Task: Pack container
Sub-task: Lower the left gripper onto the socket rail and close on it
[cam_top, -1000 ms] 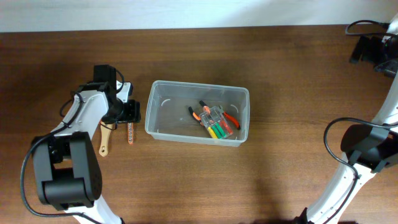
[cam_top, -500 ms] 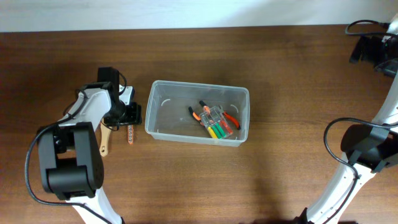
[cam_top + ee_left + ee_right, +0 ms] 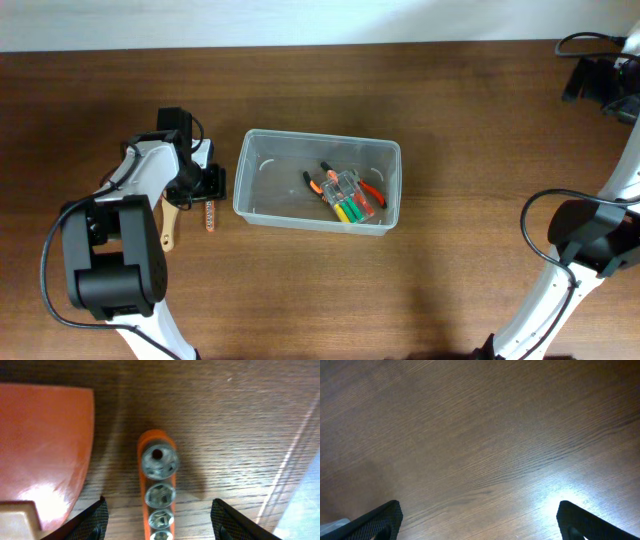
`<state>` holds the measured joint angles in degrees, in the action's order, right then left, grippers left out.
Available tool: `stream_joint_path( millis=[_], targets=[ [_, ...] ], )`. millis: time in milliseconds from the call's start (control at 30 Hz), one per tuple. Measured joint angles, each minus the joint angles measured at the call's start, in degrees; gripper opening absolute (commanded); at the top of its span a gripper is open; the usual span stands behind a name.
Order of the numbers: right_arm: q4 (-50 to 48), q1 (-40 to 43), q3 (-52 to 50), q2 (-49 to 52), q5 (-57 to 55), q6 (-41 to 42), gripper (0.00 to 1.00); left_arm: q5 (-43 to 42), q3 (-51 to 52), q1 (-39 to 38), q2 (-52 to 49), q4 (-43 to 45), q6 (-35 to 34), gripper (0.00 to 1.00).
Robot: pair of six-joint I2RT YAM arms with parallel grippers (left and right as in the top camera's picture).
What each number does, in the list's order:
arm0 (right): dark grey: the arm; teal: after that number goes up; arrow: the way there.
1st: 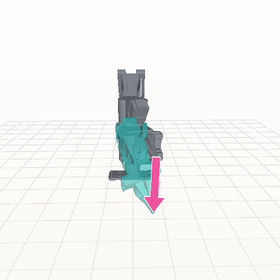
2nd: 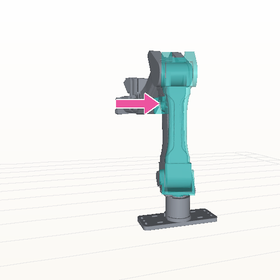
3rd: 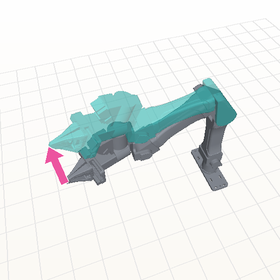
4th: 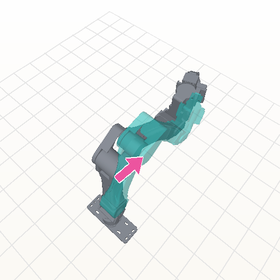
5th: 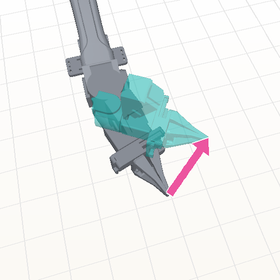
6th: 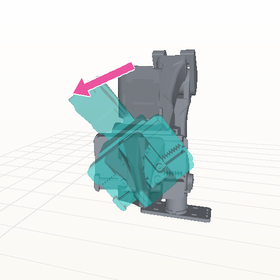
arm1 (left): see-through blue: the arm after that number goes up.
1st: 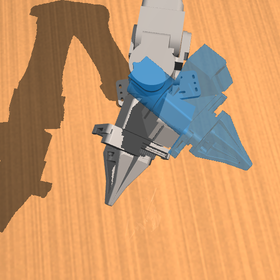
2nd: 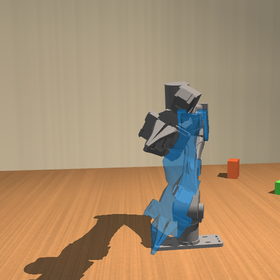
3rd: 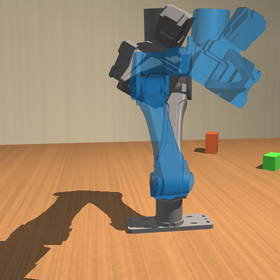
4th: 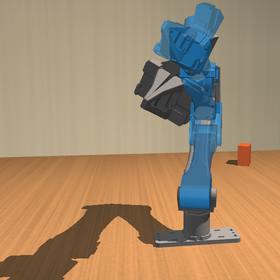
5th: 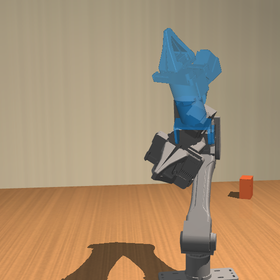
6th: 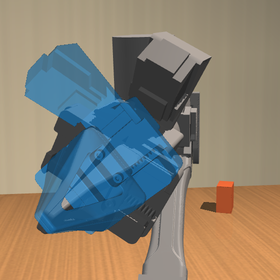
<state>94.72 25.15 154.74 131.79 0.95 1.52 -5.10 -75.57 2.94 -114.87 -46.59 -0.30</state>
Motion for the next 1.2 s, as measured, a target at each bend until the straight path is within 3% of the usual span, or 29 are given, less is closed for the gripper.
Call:
stream_joint_path(
  millis=[833, 1200],
  targets=[
    [0.0, 0.0, 0.0, 0.0, 0.0, 0.0, 0.99, 6.2, 0.0, -5.1, -0.4, 1.0, -1.1, 0.68],
    [0.0, 0.0, 0.0, 0.0, 0.0, 0.0, 0.99, 6.2, 0.0, -5.2, -0.4, 1.1, -1.1, 0.50]
  ],
)
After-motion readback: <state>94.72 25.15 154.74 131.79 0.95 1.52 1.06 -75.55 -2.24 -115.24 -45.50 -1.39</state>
